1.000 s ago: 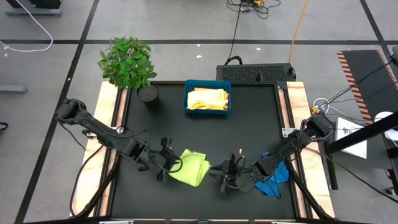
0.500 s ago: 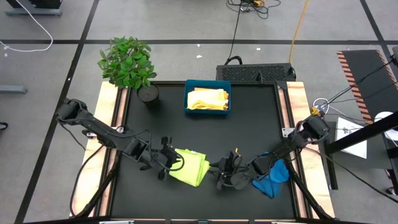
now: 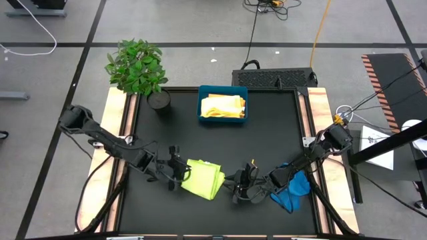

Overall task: Fold microfiber towels
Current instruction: Fold the green microfiber towel

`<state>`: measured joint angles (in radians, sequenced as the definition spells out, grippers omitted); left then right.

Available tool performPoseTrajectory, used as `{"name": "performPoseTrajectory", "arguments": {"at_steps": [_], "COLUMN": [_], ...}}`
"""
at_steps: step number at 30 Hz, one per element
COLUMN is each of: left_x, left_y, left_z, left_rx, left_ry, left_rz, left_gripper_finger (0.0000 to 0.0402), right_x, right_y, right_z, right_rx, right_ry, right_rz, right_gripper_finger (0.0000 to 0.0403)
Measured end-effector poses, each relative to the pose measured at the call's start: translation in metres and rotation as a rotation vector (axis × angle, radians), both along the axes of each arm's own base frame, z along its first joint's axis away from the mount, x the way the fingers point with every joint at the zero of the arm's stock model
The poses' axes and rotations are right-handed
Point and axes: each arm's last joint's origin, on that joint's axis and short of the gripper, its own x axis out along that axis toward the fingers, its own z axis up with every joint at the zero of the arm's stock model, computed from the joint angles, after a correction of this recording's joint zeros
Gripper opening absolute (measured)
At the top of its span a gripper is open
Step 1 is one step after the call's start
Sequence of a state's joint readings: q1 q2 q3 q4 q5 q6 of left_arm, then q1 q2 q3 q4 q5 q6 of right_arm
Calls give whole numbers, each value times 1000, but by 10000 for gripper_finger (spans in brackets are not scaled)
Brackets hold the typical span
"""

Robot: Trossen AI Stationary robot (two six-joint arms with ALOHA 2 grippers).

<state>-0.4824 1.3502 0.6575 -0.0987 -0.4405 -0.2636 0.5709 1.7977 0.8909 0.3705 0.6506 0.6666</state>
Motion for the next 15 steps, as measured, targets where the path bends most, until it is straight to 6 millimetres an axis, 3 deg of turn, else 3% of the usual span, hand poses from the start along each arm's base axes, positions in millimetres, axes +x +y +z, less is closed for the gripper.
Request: {"name": "performPoseTrajectory", "arguments": {"at_steps": [4,10,15], "left_x": [-19,-41,-48], "left_y": [14,36,53], "left_z": [-21,-30,-40], "left_rx": [-103,-254,-304], "left_ry": [-36,-101,-52], "left_rz": [3,60,112], "left_gripper_finger": [49,50,88], "right_x": [1,8,16], "right_y": [-2,-13,-27], "right_z": [0,1,0], "right_rx": [0,17,51], "right_ry": [-4,-1,15], "right_rz": [-5,-21,-15], "right_gripper_finger": [125,125,125]}}
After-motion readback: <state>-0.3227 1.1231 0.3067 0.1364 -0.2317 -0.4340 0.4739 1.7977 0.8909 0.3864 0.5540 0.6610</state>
